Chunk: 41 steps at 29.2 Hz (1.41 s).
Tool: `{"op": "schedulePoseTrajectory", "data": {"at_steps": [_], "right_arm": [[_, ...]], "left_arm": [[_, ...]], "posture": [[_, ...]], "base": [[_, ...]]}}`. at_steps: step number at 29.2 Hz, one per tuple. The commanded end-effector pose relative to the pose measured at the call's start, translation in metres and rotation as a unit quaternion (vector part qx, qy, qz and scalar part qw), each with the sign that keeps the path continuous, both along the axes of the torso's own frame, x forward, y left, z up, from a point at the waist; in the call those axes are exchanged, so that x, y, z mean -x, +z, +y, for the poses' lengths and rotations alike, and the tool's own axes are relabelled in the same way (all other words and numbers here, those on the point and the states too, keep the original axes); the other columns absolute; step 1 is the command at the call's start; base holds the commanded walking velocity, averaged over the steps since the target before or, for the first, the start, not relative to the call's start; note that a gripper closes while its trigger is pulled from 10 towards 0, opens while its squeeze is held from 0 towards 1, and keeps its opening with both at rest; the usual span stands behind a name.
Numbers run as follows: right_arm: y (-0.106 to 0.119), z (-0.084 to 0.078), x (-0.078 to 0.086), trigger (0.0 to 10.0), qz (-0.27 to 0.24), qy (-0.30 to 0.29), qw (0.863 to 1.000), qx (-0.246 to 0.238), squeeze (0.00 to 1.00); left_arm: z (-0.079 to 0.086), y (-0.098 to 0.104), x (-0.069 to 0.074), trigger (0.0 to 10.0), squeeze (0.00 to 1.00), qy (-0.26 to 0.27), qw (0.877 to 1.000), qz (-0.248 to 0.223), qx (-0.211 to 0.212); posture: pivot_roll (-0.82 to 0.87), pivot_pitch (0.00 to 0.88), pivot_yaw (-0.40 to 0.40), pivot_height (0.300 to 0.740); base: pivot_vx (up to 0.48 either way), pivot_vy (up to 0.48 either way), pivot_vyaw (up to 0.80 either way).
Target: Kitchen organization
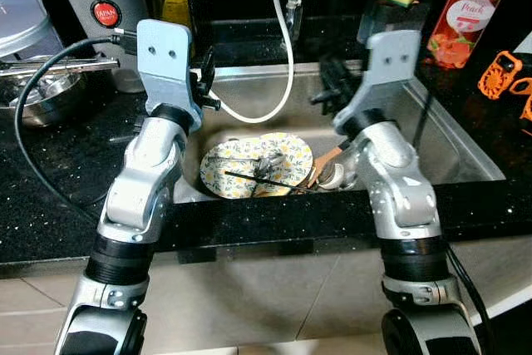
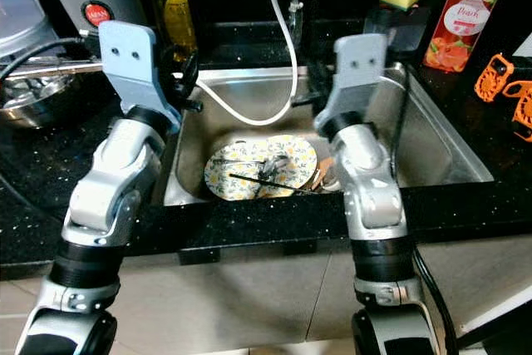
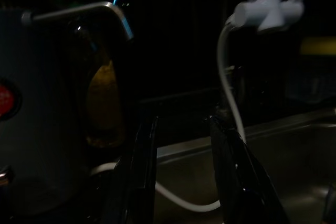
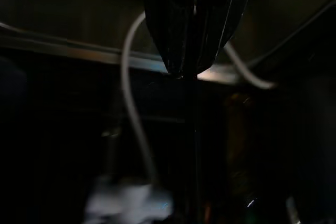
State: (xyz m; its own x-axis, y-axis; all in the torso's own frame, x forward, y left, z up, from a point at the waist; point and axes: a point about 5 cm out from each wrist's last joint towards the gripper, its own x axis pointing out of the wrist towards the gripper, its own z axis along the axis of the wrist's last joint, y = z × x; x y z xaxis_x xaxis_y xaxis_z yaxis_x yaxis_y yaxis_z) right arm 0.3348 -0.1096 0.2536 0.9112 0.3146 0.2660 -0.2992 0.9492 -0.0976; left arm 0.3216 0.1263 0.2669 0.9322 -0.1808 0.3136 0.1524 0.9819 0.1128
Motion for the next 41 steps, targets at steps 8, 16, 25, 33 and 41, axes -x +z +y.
{"op": "schedulePoseTrajectory", "data": {"at_steps": [8, 16, 25, 33, 41], "right_arm": [[-0.027, -0.005, -0.03, 10.0, 0.111, -0.06, 0.989, 0.075, 0.0], [-0.032, -0.015, -0.052, 10.0, 0.134, -0.073, 0.969, 0.194, 0.0], [-0.076, -0.03, -0.061, 10.0, 0.27, -0.024, 0.941, 0.202, 0.0], [-0.088, -0.03, -0.06, 10.0, 0.287, 0.003, 0.929, 0.233, 1.0], [-0.048, -0.027, -0.068, 10.0, 0.227, 0.041, 0.97, 0.074, 0.11]], "left_arm": [[0.005, -0.003, -0.003, 10.0, 0.0, 0.015, 1.0, 0.019, -0.01], [0.012, -0.006, -0.003, 10.0, 0.0, 0.02, 0.999, 0.032, -0.031], [0.016, -0.008, 0.004, 10.0, 0.0, 0.021, 0.999, 0.045, 0.003], [0.017, -0.01, 0.006, 10.0, 0.0, 0.027, 0.999, 0.047, -0.003], [0.015, -0.008, 0.005, 10.0, 0.0, 0.023, 0.999, 0.045, -0.009]], "posture": [[0.05, 0.004, -0.003, 0.74], [0.07, 0.042, -0.033, 0.74], [0.08, 0.063, -0.061, 0.74], [0.08, 0.066, -0.072, 0.74], [0.08, 0.057, -0.061, 0.74]], "base": [[0.0, 0.0, 0.0], [0.0, 0.0, 0.0], [0.0, 0.0, 0.0], [0.0, 0.0, 0.0], [0.0, 0.0, 0.0]]}}
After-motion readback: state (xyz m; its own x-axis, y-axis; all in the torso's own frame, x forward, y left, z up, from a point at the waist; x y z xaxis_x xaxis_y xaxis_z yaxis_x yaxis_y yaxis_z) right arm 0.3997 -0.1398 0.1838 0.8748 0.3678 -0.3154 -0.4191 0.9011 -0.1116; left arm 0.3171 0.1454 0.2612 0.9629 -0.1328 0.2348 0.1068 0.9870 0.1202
